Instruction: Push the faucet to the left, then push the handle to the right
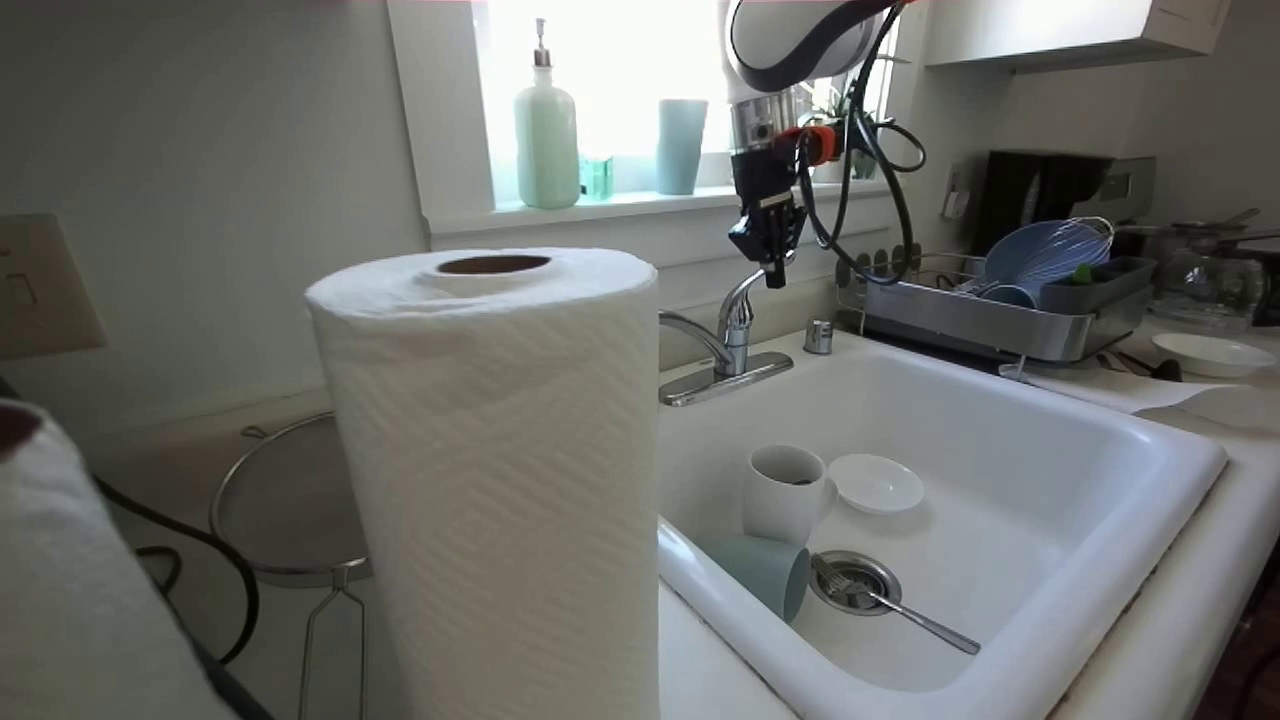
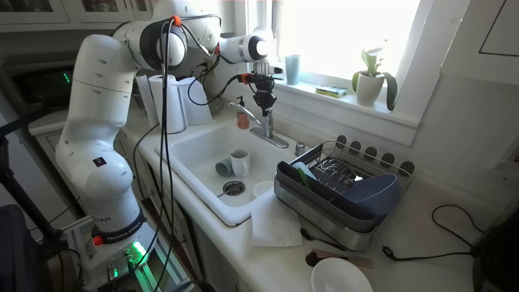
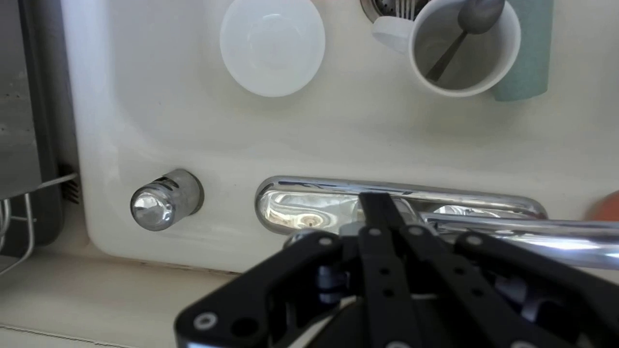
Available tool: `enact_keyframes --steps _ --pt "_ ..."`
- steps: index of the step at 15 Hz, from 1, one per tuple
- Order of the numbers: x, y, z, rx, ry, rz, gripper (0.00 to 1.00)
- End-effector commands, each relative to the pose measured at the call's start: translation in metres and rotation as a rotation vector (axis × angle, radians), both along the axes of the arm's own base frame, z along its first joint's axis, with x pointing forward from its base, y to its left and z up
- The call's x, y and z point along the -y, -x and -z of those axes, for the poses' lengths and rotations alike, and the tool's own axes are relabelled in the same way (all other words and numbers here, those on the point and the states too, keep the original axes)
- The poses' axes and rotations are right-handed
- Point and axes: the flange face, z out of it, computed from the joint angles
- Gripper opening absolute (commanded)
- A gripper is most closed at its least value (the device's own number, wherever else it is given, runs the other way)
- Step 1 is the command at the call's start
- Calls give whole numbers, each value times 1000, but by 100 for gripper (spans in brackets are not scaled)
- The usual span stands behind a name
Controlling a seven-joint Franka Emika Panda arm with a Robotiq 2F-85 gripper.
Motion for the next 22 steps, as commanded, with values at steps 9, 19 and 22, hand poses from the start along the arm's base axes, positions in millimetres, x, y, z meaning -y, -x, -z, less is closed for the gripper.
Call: enact_keyframes --steps 9,19,22 --pt "7 13 -20 -27 -115 -93 0" --pt "-31 63 -75 -142 -121 -58 0" --pt "-50 83 -106 -45 -83 -33 0"
